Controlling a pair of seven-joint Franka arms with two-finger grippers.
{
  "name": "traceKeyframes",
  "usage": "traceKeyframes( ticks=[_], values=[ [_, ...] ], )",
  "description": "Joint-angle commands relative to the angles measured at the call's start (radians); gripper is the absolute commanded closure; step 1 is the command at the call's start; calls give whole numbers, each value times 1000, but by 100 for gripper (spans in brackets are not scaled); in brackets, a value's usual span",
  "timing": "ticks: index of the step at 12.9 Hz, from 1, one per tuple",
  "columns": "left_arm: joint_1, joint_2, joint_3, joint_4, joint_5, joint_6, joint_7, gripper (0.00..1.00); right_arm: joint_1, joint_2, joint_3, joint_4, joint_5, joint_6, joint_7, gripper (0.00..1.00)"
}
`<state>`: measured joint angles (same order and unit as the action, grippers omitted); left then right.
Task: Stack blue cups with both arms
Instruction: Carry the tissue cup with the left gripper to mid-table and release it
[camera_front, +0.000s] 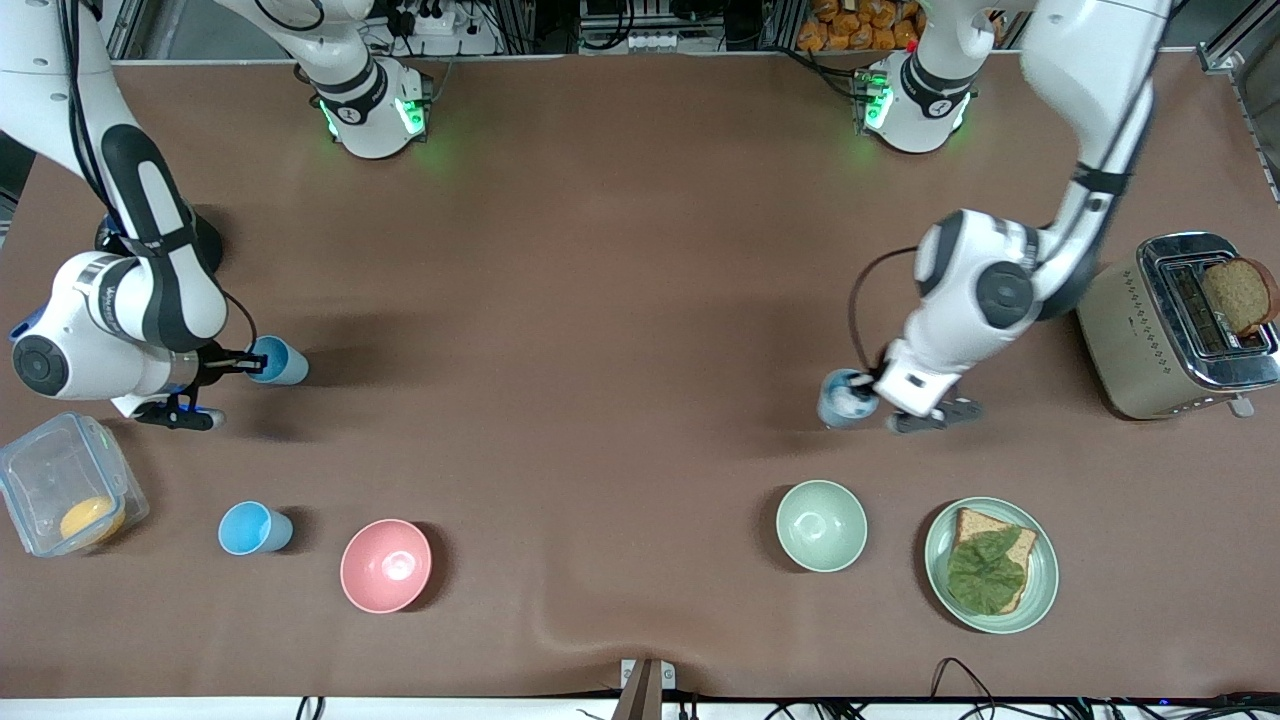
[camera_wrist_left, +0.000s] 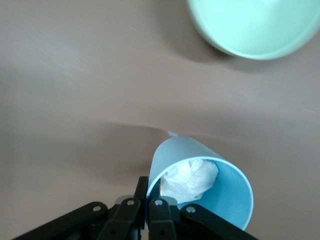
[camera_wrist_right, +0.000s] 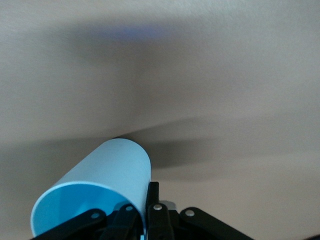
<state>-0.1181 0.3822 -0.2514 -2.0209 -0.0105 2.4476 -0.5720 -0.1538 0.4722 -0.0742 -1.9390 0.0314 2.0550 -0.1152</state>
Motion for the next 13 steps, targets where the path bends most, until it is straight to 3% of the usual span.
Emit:
traceKeyframes(
  ticks=[1, 7, 9, 11, 13],
  values=[
    [-125, 30, 3, 57, 4, -1, -223, 100, 23, -72, 4, 24, -4, -77, -1, 100],
    [-399, 161, 6, 218, 15, -1, -647, 100, 112, -113, 5, 251, 21, -346, 17, 100],
    [-486, 230, 15, 286, 18, -1, -768, 100, 144, -112, 5, 298, 31, -364, 63, 100],
    [-509, 241, 15, 292, 18, -1, -793, 100, 174, -112, 8, 304, 38, -363, 130, 100],
    [-537, 250, 15, 292, 18, -1, -821, 100, 183, -107, 10, 315, 108, -363, 176, 100]
  ],
)
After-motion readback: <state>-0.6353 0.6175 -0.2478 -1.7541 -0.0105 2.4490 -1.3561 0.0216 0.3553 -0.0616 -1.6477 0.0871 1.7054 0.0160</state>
